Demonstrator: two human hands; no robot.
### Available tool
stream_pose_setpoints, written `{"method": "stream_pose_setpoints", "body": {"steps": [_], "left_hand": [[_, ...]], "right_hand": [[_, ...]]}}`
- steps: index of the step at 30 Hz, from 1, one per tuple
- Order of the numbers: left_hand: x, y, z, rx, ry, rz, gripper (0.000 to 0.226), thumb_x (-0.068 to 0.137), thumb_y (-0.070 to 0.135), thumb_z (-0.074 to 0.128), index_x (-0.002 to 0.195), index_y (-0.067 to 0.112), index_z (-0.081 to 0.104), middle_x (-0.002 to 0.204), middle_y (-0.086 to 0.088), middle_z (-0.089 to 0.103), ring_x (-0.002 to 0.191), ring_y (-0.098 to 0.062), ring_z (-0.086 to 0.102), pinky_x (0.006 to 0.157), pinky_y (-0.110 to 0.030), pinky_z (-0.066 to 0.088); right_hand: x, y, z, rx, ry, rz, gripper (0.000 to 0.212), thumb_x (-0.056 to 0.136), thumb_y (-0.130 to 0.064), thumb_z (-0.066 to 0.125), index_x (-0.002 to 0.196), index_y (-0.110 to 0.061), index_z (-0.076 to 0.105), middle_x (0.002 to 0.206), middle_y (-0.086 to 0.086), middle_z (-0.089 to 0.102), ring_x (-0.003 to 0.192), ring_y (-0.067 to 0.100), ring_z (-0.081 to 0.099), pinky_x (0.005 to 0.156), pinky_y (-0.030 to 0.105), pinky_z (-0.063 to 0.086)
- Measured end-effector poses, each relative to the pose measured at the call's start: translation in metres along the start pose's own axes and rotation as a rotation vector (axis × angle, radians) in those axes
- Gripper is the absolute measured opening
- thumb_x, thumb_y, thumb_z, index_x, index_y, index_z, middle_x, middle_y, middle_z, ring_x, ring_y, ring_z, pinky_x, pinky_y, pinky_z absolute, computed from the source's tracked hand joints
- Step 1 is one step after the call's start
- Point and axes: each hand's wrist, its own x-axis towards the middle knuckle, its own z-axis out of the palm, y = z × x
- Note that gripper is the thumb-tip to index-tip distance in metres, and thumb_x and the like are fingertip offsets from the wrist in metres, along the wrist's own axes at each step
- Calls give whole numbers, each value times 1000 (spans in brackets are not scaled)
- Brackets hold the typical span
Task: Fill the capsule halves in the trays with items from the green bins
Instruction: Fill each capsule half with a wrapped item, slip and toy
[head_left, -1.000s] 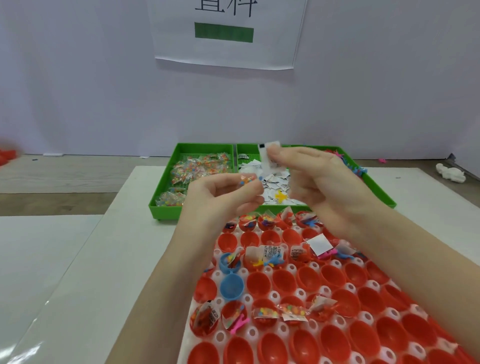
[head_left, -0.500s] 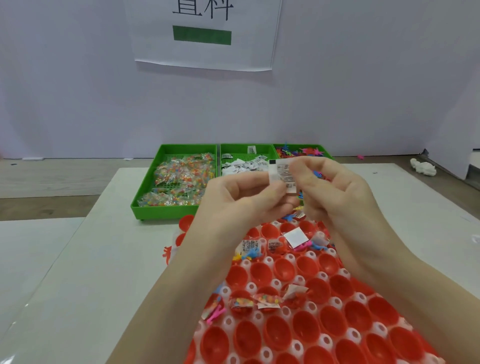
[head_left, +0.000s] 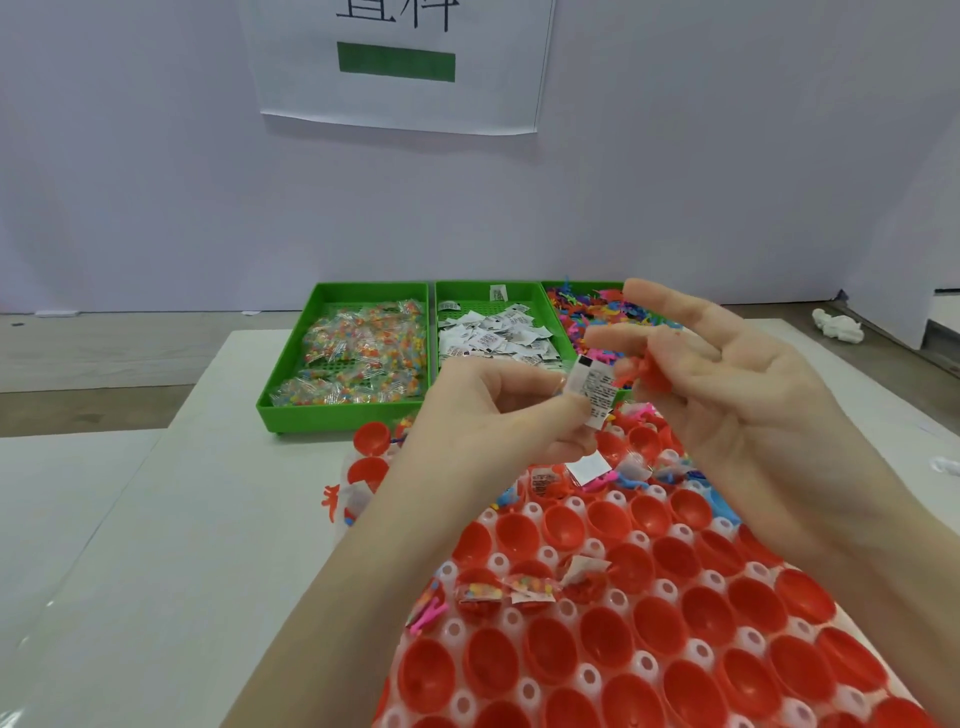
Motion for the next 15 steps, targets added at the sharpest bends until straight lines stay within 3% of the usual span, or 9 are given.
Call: {"method": "stream_pose_setpoints", "body": {"steps": [4,8,10,15], "left_hand": [[0,0,-2,3,-22,-6,18,82,-1,64,67,7,71,59,-7,69,55,-10,66,51,-11,48],[0,0,-6,16,-125,13,12,80,1,66,70,5,72,61,-8,70,56,-10,67,54,-12,50],[-1,0,-10,11,-199,30,10,77,1,68,73,8,73,63,-6,71,60,-11,68,57,-14,51],[0,-3,-14,0,-292,44,16,80,1,63,94,3,70,73,-7,73,68,-11,69,63,-14,53]], "right_hand": [[-3,-2,-1,-181,26,-64,45,71,-30,54,116,-26,52,87,-11,74,93,-3,65,77,4,46],[-3,-4,-2,-320,-63,-29,61,74,-27,53,134,-19,43,91,-21,71,95,-15,59,66,-6,38],[-3,-2,-4,-335,-69,-6,68,72,-28,53,138,-23,36,89,-20,71,92,-19,57,64,-8,36],[-5,0,-6,-316,-80,41,80,69,-28,55,143,-25,27,88,-15,73,92,-7,64,74,5,45]]}}
